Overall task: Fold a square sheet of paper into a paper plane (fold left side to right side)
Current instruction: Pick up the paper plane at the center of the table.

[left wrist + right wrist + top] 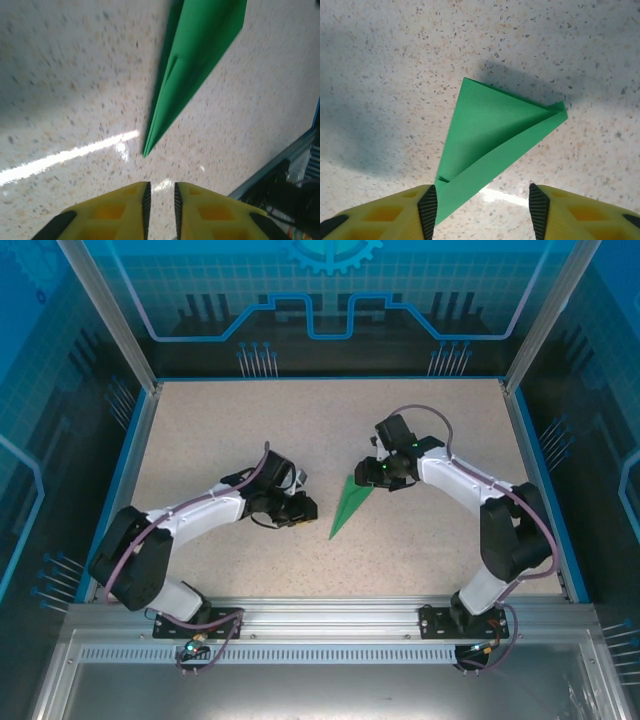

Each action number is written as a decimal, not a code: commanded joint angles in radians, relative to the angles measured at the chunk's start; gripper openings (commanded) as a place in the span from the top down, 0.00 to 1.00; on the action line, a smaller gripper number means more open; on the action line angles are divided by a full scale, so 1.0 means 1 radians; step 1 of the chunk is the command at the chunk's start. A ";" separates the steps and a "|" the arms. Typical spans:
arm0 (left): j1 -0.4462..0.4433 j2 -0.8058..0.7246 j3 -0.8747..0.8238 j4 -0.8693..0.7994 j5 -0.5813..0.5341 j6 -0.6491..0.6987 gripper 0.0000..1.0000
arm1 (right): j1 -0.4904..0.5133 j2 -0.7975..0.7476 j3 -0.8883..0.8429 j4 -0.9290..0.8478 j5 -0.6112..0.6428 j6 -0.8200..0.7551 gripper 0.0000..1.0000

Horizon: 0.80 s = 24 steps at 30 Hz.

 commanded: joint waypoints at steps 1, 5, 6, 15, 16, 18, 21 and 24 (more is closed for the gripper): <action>0.010 -0.047 0.010 0.038 -0.128 -0.022 0.73 | 0.072 0.000 -0.041 -0.042 0.054 0.091 0.36; 0.011 -0.079 0.013 0.048 -0.183 -0.027 0.71 | 0.131 0.044 -0.043 -0.026 0.084 0.168 0.31; 0.013 -0.083 0.014 0.047 -0.189 -0.025 0.70 | 0.140 0.060 -0.041 -0.014 0.081 0.180 0.31; 0.013 -0.147 -0.010 0.028 -0.252 -0.012 0.62 | 0.181 0.165 -0.003 -0.026 0.097 0.212 0.51; 0.013 -0.153 -0.008 0.023 -0.258 -0.010 0.62 | 0.181 0.163 -0.007 -0.025 0.097 0.214 0.56; 0.013 -0.163 -0.008 0.012 -0.266 -0.006 0.61 | 0.184 0.144 -0.010 -0.021 0.096 0.209 0.68; 0.013 -0.178 -0.009 -0.005 -0.282 -0.001 0.61 | 0.193 0.102 0.004 -0.027 0.095 0.181 0.87; 0.014 -0.198 -0.008 -0.020 -0.310 0.003 0.61 | 0.209 0.056 0.029 -0.033 0.076 0.132 1.00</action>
